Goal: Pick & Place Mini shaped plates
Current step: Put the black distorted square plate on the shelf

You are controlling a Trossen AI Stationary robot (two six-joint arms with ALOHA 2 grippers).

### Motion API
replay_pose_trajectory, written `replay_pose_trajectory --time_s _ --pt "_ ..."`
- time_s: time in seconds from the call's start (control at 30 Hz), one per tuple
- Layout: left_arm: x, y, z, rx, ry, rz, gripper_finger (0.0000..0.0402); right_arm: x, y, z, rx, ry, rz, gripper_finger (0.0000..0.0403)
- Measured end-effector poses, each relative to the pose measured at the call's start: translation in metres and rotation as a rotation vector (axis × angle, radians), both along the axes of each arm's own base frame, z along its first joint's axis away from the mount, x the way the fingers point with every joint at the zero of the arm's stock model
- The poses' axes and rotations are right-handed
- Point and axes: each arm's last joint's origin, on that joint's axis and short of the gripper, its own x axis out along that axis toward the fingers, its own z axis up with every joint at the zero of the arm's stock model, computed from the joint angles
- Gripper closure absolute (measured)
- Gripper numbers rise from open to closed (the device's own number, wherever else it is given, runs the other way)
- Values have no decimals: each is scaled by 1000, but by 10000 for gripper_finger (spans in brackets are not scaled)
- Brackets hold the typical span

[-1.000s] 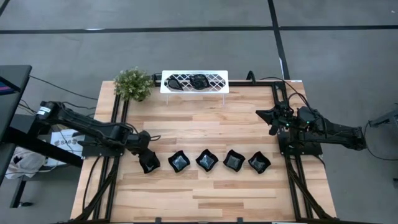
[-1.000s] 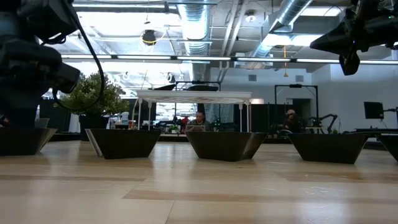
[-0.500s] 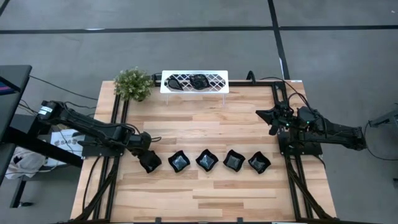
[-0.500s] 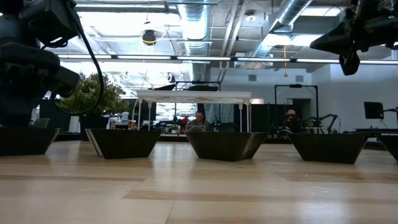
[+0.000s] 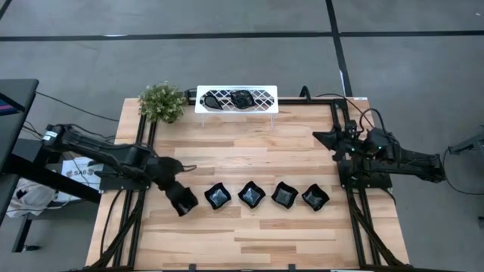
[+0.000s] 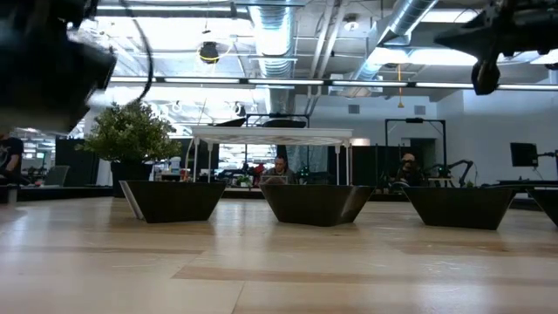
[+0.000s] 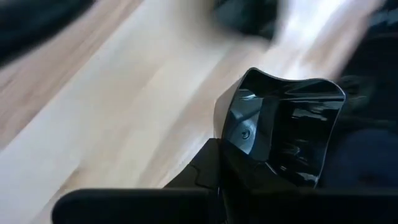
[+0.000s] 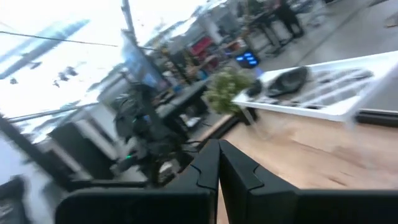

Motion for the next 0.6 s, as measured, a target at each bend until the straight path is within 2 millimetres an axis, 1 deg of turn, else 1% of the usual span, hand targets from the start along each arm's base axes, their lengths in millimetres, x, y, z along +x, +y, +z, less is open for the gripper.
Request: replay_pose_trajectory --time_s 0.1,0.2,0.33,0.43,0.53,0.6 --pt "10 3 29 46 -134 59 396 0 2 1 -6 -13 63 401" --pt "22 10 57 124 -251 152 396 1 2 2 -9 -20 83 401" --pt "47 25 86 249 -362 194 396 8 1 5 -46 -26 83 401" --pt "71 40 101 345 -418 210 396 18 1 9 -104 -36 100 401" --pt "100 58 110 412 -482 232 396 29 0 13 -151 -31 123 401" --pt "119 71 114 454 -512 237 396 36 -1 21 -174 6 127 401"
